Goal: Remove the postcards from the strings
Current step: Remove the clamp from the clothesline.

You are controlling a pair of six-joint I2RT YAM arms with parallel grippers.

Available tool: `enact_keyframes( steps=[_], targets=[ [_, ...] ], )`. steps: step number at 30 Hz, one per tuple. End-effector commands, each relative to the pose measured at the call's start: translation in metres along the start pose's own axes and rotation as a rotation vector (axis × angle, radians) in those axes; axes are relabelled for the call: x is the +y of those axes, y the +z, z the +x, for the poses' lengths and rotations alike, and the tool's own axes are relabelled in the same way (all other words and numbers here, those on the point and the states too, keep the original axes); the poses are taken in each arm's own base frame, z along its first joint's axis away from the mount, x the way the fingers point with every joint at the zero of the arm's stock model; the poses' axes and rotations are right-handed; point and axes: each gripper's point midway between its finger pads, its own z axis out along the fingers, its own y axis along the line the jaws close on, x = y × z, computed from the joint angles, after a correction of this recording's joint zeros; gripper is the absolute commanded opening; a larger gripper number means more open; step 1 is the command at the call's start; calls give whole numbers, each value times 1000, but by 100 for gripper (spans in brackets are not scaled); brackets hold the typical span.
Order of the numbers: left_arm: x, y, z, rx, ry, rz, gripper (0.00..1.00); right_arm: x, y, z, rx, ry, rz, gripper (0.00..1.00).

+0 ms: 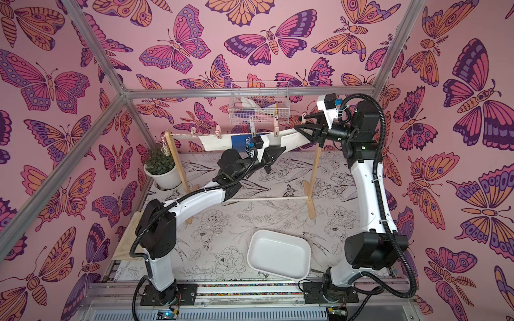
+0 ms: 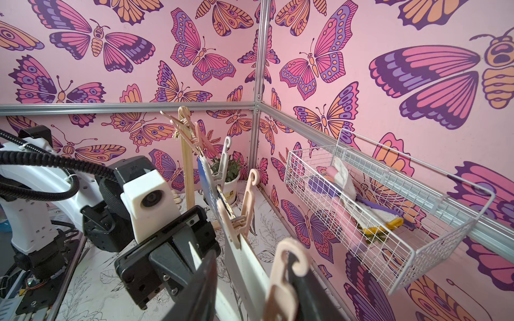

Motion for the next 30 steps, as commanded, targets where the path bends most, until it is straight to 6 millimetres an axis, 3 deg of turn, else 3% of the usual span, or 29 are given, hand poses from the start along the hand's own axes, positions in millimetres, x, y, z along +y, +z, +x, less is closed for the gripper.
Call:
enact_keyframes(
  steps=[1, 7, 15, 24, 25, 30],
  targets=[
    [-3, -1, -22, -46, 11, 3, 0, 11, 1, -11, -13, -35, -33, 39],
    [-2, -1, -22, -46, 6, 0, 0, 12, 0, -12, -14, -39, -31, 36],
    [-2, -1, -21, -45, 4, -1, 0, 11, 0, -12, -15, -43, -27, 25],
    [-9, -2, -22, -44, 6, 38, 0, 11, 0, -12, -16, -51, -11, 24],
    [-11, -2, -22, -43, 5, 46, 0, 22, -5, -22, -24, -79, -6, 24],
    [-20, -8, -22, -34, 6, 78, 0, 34, -11, -22, -20, -112, 25, 24]
  ],
)
